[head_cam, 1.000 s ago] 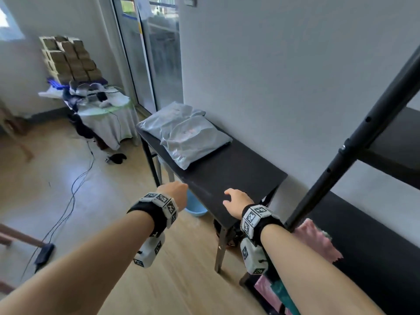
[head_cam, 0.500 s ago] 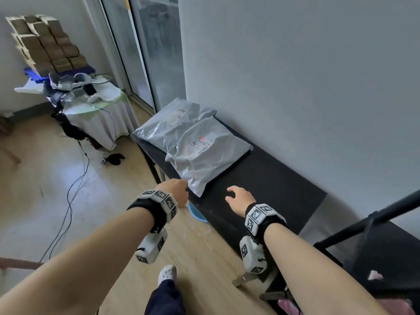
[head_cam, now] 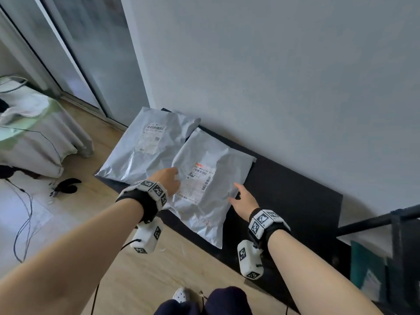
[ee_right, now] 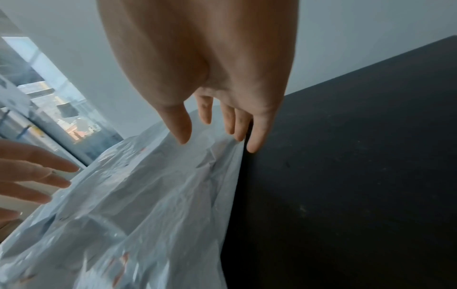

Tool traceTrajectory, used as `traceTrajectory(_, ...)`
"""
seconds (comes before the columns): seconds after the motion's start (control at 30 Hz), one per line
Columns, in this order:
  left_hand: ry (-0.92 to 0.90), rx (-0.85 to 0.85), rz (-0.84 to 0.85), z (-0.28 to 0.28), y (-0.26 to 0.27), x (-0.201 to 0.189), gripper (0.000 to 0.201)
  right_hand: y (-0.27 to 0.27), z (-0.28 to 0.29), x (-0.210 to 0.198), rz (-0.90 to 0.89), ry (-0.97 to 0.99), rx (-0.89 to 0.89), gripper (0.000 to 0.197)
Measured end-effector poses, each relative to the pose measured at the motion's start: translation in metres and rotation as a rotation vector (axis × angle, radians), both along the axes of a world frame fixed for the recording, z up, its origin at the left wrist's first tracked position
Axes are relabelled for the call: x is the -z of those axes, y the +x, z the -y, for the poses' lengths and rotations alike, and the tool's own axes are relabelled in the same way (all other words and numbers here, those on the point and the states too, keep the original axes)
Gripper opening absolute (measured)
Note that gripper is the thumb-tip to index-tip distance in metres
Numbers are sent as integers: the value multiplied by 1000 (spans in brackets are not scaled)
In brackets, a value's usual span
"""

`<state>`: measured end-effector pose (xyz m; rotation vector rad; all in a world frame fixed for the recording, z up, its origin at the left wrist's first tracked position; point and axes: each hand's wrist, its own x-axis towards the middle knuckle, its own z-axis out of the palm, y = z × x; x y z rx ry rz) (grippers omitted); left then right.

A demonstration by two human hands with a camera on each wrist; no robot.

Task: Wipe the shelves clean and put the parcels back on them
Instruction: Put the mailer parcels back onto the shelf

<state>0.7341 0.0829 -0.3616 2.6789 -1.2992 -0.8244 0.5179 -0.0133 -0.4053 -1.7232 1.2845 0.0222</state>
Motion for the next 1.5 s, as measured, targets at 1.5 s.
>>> traceTrajectory(1.5,-140,-12,-946,42,15,-12,32,-79,-73,-25,711,336,842,79)
